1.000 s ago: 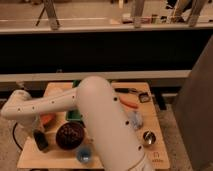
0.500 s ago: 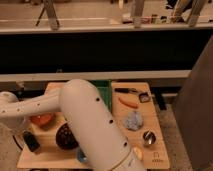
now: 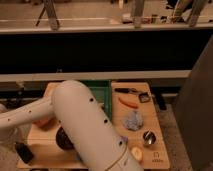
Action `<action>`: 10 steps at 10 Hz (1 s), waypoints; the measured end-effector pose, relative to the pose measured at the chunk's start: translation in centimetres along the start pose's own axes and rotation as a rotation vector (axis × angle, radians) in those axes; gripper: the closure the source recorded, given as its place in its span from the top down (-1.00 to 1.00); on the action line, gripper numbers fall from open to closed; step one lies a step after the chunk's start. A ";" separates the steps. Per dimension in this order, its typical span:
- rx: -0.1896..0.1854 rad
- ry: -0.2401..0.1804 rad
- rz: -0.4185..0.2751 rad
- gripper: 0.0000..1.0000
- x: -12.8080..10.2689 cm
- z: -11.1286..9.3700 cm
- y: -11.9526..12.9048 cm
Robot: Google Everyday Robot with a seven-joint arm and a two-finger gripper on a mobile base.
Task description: Wipe table surface with eraser
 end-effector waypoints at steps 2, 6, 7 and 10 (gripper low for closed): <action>0.016 -0.010 -0.007 -1.00 -1.6 0.3 -1.1; 0.033 -0.044 0.036 -1.00 -5.4 0.9 1.0; 0.036 -0.050 0.072 -1.00 -6.7 1.2 2.3; 0.040 -0.060 0.166 -1.00 -8.7 1.6 5.7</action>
